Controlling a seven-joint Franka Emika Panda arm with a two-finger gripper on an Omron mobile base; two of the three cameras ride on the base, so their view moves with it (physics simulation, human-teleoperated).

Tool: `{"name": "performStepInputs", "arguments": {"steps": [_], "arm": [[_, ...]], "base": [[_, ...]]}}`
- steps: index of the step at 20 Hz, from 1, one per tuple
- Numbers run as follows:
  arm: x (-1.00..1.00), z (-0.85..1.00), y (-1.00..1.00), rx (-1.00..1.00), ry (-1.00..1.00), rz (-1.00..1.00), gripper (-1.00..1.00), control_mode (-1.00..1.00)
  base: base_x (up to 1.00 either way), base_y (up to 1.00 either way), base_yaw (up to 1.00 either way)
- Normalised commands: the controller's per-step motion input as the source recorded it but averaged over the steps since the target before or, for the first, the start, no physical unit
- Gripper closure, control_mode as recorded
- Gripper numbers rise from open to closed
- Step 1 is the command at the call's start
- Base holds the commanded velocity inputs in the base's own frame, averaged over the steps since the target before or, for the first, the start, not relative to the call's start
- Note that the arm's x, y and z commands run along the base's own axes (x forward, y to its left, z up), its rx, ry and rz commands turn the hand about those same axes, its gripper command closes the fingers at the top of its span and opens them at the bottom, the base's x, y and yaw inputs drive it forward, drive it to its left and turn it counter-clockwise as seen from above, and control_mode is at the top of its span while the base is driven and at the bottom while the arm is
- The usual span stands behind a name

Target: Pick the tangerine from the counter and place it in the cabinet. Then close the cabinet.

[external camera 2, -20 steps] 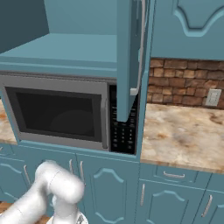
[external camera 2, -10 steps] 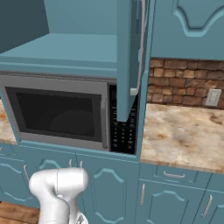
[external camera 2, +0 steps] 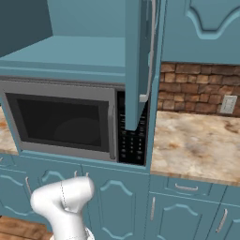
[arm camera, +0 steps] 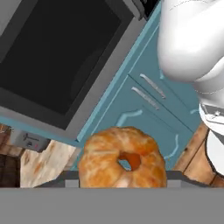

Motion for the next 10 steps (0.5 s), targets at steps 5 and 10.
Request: {"name": "performStepInputs", "arguments": {"steps": [5,10], "arm": [[-0.01,1.0,-1.0,0.16,-0.4,0.08,1.0,-1.0],[0.05,1.0,-1.0,0.26,-0.16,0.07,1.0,-1.0]], "base": [[0.0,0.0,0.0],[0.0,0.0,0.0]]}}
